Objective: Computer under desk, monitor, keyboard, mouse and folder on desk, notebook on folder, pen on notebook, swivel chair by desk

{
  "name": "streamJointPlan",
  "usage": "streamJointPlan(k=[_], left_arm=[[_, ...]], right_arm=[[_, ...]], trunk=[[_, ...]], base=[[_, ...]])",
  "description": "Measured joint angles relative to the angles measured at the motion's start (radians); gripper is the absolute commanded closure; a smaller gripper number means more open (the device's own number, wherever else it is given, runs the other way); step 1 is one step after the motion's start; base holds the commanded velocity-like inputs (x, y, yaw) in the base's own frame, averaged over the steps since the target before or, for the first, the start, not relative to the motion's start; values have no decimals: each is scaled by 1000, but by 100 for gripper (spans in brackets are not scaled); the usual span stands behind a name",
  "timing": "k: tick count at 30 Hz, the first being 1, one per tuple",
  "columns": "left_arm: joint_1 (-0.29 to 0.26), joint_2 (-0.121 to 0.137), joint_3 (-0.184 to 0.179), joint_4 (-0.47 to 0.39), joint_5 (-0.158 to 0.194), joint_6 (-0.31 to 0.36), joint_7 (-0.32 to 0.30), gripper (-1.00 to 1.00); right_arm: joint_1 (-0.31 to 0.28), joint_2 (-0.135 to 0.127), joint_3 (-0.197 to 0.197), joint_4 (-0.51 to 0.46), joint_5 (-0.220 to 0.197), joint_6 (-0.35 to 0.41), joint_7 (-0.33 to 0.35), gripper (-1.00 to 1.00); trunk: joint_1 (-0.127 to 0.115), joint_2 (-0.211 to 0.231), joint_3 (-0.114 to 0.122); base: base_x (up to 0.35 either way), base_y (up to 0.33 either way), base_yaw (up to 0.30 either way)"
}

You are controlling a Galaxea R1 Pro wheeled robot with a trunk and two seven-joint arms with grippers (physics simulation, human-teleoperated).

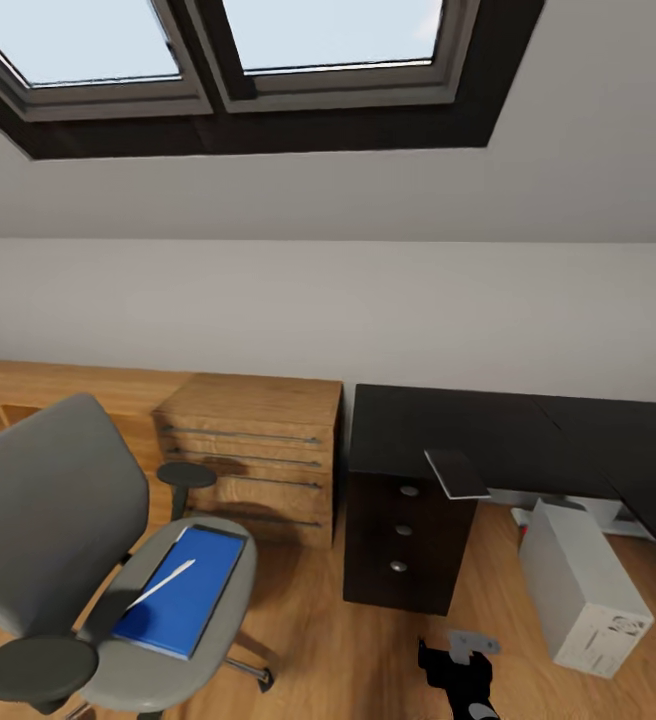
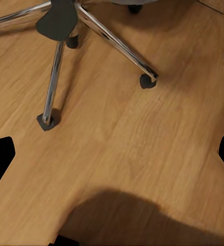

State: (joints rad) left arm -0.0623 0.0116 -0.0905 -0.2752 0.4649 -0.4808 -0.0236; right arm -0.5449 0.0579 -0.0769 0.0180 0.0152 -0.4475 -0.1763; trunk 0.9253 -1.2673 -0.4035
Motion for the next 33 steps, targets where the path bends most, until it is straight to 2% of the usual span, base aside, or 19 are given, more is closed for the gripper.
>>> streamJointPlan(k=[14,24,33], left_arm=[[0,0,0,0,0,0,0,-100],[0,2,-2,3,-1,0,-4,-100],[0,20,0,95,-1,-24,-8,-100]], right_arm=[[0,1,0,0,0,0,0,-100],[0,0,0,0,0,0,0,-100],[0,1,0,0,0,0,0,-100]], trunk=[[0,0,0],[0,0,0],[0,0,0]], base=[[0,0,-255],[0,0,-152],[0,0,-20]])
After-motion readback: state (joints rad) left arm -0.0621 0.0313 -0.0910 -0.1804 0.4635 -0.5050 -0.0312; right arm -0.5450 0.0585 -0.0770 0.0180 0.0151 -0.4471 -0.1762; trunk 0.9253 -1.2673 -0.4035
